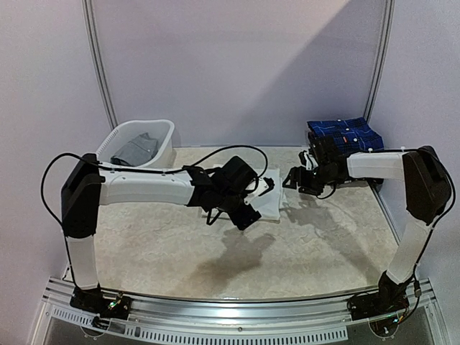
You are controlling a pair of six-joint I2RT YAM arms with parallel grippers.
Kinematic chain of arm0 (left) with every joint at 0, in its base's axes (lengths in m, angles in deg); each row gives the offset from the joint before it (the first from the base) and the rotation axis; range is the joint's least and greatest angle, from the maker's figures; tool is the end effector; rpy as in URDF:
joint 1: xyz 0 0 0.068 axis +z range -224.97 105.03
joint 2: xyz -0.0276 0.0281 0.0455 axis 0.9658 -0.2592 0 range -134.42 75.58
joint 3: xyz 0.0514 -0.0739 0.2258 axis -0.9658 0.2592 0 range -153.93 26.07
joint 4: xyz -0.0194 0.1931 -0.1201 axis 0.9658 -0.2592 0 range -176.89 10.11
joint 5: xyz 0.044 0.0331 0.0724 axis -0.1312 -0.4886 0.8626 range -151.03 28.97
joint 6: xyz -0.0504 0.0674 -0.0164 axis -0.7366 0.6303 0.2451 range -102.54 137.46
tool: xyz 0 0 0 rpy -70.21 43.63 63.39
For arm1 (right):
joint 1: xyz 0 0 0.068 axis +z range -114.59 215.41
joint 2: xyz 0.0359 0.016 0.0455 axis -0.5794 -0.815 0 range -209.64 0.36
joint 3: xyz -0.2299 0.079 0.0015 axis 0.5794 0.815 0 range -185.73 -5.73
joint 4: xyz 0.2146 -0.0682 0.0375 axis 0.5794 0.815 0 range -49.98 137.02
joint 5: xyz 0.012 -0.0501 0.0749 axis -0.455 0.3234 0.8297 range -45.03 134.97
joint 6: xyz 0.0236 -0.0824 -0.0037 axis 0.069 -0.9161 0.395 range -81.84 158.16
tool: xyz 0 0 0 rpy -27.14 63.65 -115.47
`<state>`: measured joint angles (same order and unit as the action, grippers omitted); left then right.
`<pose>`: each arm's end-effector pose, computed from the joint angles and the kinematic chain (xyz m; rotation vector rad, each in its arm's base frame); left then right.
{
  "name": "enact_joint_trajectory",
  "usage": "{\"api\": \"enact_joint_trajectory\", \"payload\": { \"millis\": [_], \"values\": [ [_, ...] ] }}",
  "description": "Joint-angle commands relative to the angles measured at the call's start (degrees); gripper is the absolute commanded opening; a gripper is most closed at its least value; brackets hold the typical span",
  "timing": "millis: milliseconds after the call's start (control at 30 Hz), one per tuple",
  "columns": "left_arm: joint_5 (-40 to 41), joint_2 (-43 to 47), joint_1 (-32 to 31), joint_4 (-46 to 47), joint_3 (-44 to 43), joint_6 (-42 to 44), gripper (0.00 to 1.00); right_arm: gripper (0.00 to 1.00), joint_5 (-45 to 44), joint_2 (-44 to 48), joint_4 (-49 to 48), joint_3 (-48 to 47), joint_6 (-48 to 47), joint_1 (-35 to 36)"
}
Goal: Fold and stack the mixed laundry pile
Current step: Smooth out the square-folded T-shirt at the center of the board, then pick up the square-folded T-shirt from the center of the board.
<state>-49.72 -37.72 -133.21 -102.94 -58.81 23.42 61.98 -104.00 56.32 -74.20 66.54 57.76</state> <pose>0.2322 -0.3468 0.1650 1.2298 2.1206 -0.1597 0.3360 0.1619 0.1497 0.0037 2.5780 0.7257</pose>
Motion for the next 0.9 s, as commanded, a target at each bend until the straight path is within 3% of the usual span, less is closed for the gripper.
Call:
{"api": "enact_joint_trajectory", "payload": {
  "millis": [0, 167, 533, 867],
  "values": [
    [5.9, -5.6, -2.5, -0.5, -4.9, 13.4, 0.85, 0.82, -2.4, 3.9, -1.8, 5.7, 2.3, -1.9],
    [6.5, -12.6, -3.8, -3.1, -12.1, 19.7, 0.84, 0.87, -1.4, 5.4, -3.6, 9.4, 3.2, -2.1],
    [4.7, -23.0, -4.1, -4.0, -23.2, 23.2, 0.76, 0.89, -2.6, 7.2, -5.8, 14.7, 4.5, -4.1],
    [3.7, -26.7, -4.4, 0.5, -24.4, 23.5, 0.54, 0.89, 2.2, 7.4, -12.0, 19.8, 9.6, -9.1]
  ]
}}
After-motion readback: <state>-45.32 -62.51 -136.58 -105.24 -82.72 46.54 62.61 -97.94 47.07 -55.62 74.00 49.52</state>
